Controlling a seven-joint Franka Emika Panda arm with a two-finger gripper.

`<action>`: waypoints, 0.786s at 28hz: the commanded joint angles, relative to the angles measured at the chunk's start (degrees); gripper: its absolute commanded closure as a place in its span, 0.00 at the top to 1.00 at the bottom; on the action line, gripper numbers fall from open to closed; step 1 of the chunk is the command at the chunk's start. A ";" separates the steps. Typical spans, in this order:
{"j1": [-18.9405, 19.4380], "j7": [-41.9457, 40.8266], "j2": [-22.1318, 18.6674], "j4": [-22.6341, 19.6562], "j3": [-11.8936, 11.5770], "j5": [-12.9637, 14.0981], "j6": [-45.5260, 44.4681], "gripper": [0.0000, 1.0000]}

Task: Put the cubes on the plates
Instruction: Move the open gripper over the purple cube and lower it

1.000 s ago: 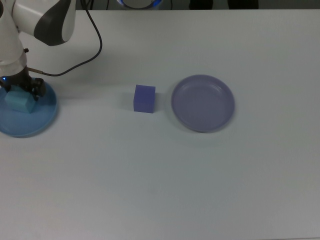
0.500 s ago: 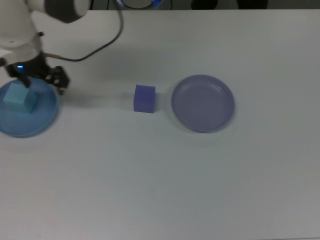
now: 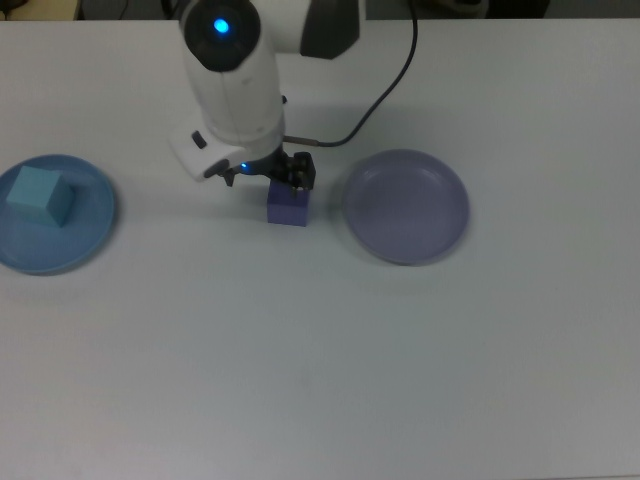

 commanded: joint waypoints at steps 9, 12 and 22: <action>3.26 5.43 0.43 -6.06 1.18 -3.40 3.94 1.00; 3.26 5.43 0.43 -6.24 1.18 -3.75 4.03 1.00; 0.63 5.16 -2.20 -4.57 0.83 -3.66 2.46 1.00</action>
